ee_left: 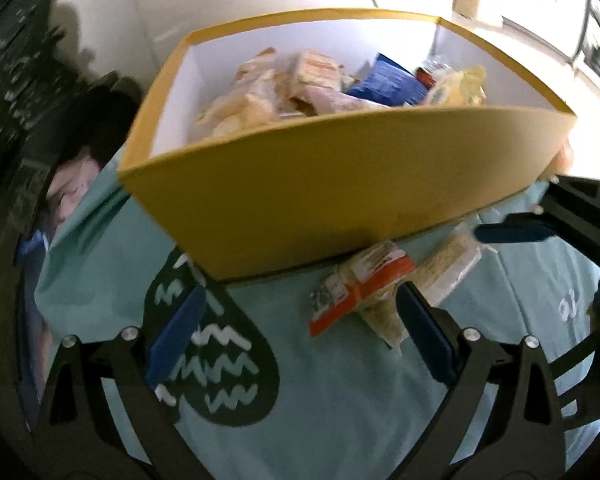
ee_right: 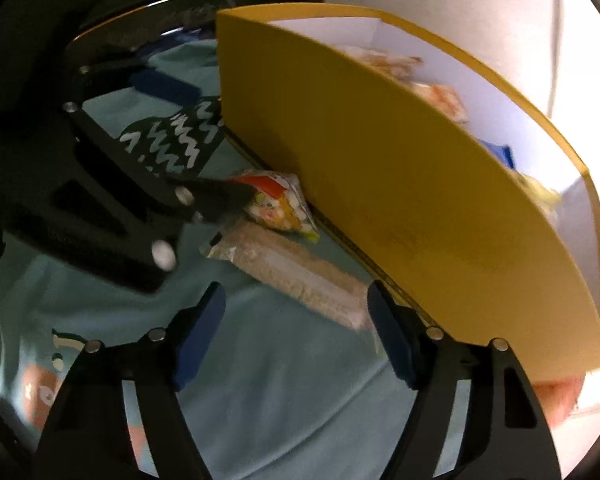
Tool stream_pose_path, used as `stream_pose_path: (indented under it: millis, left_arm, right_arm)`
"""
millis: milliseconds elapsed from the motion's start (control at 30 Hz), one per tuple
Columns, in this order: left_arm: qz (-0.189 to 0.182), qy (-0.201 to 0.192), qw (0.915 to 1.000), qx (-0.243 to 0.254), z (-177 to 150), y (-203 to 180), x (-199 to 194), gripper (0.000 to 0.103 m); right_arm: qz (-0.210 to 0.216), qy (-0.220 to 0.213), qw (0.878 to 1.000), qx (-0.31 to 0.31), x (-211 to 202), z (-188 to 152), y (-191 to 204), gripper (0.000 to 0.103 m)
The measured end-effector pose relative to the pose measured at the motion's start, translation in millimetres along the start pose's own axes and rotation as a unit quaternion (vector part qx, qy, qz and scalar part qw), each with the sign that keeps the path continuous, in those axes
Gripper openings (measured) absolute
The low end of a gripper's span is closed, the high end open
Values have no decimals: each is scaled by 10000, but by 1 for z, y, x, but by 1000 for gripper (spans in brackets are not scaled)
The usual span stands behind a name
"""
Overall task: Organize snacks
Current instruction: 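Grasp the red-white packet with the left tool while the right tool grasps the clear bar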
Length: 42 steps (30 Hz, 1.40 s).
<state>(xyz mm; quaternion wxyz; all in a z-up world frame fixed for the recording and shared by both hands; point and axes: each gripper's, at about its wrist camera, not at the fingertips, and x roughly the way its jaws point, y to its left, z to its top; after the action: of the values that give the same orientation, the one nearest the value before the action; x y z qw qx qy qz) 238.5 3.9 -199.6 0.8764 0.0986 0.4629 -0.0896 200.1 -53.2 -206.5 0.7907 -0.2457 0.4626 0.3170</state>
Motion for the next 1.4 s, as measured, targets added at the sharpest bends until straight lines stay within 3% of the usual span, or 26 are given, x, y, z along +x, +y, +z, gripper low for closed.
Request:
stream_pose_path:
  millis: [167,233,300,400,500,533,567,600,667,733,800,867,933,1000,1033,1067,1400]
  left_arm:
    - [-5,114,9999,103,1,-4,14,97]
    - [-26,97,9999,0,3,-3,16,97]
    - [-49,124,9999,-45,5,-2,19,97]
    - [-46,120,9999,15,7,-7,24,97]
    - [26,71,10000,-51,8,-13,29,93]
    - [-73,97,9999,-107,8,-15,31,78]
    - [-197,166,9996,-103,7,-18,35,52]
    - [-295,195,9994,31,5,-24,37,49]
    - [-320,120,9992,216,4,-31,37,48]
    - [-509,220,9980,319,5,-35,39,49]
    - [-511,215,9980,292,7,-35,42,60]
    - [-545,340,9976,239,6,-33,49,68]
    - [-523,418,9975,228,7,-31,54,69]
    - [-508,452,9975,184,9,-31,55,65]
    - [-599,437,9971,160,11,-30,56,48]
    - [-612,398,9971,210,11,-30,54,47]
    - [-673,123,9975,185,-2,-29,43,43]
  right_arm:
    - [111,122,9996,-223,15,10,4,65]
    - [240,225,9994,-50,15,15,-5,54]
    - [395,341,9986,76,12,15,-17,33]
    - [423,496,9977,179,7,9,-32,26]
    - [461,496,9973,291,3,2,-35,26]
    - [468,487,9972,317,2,0,-36,26]
    - [504,481,9970,345,1,-1,-34,26]
    - [557,484,9965,386,-1,-2,-34,26]
    - [600,501,9962,380,-2,-4,-35,27]
    - [467,479,9976,179,-2,-3,-31,37]
    - [223,421,9987,-166,0,0,-23,53]
    - [40,380,9980,-494,7,4,-16,57]
    - [57,405,9970,-650,14,6,-12,62]
    - [127,650,9960,-603,29,4,-12,62]
    - [356,762,9960,-312,35,7,-18,58]
    - [629,885,9940,155,39,7,-29,53]
    - [482,771,9956,227,47,-4,-17,46]
